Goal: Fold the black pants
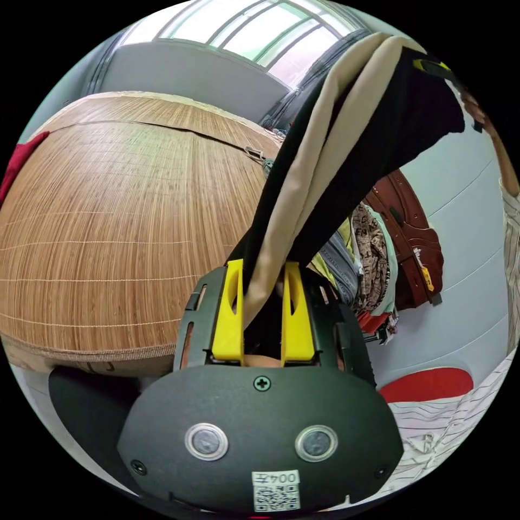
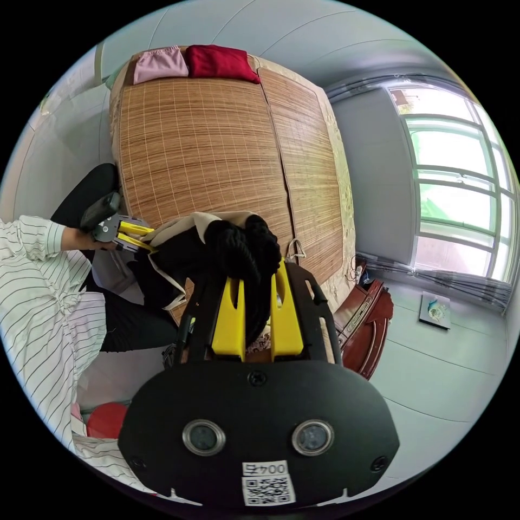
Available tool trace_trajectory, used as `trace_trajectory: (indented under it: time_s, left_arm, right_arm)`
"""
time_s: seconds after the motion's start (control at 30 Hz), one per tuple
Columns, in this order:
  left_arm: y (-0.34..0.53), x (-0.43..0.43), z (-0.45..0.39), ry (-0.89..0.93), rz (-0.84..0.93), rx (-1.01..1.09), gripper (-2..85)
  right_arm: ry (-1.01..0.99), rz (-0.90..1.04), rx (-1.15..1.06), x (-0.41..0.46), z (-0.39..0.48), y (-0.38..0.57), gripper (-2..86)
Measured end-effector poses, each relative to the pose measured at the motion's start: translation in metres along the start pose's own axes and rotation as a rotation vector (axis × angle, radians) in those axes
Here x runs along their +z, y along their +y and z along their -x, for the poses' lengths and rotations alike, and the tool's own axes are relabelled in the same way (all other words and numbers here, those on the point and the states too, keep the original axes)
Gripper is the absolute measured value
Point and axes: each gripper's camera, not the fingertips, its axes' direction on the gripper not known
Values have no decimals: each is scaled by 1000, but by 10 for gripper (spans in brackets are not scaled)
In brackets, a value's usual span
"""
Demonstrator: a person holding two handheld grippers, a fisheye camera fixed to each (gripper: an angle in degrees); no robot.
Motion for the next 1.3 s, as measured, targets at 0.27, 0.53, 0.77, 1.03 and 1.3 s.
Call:
trace_trajectory:
  time_s: [0.27, 0.53, 0.77, 1.03, 1.3]
  left_arm:
    - [-34, -51, -3, -98, -83, -10, 21]
    - [-118, -170, 4, -45, -239, -1, 5]
    - [-182, -277, -31, -3, -328, 173, 3]
    - [-218, -371, -60, -78, -446, 248, 4]
    - [-197, -500, -15, -170, -712, 109, 2]
  right_arm:
    - [51, -72, 87, -38, -16, 47, 69]
    - [156, -213, 207, -127, -59, 124, 72]
    - [280, -308, 299, -208, -91, 178, 72]
    - [425, -375, 352, -288, -102, 212, 70]
    - [326, -554, 317, -327, -93, 248, 69]
